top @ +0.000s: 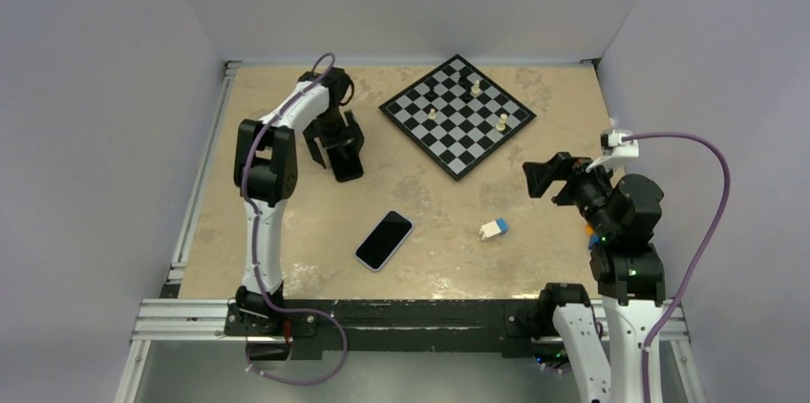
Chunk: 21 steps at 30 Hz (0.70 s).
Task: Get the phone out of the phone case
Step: Pick up the phone at the center of the board.
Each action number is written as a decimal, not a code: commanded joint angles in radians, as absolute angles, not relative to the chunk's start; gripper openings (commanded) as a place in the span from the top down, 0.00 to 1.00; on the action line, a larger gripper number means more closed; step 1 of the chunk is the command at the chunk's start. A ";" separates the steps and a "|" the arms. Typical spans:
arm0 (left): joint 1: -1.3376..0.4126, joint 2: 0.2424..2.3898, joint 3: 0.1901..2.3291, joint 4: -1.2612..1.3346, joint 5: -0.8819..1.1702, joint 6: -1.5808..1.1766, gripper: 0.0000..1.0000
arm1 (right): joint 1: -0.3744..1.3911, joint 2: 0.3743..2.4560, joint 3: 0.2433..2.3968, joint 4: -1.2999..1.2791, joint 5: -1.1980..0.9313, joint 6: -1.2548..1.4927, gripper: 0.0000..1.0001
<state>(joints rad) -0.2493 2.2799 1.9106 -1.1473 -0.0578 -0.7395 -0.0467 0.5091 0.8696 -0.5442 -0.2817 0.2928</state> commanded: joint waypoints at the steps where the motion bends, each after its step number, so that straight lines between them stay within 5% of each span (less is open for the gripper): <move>1: -0.261 2.254 1.852 -1.058 -0.005 -0.707 0.04 | -0.049 0.508 0.858 -0.502 -0.304 0.301 0.01; 19: -0.292 2.251 1.788 -0.992 0.003 -0.756 0.00 | -0.049 0.516 0.841 -0.483 -0.306 0.315 0.01; 21: -0.301 2.285 1.838 -1.052 -0.010 -0.765 0.06 | -0.049 0.515 0.841 -0.482 -0.305 0.316 0.01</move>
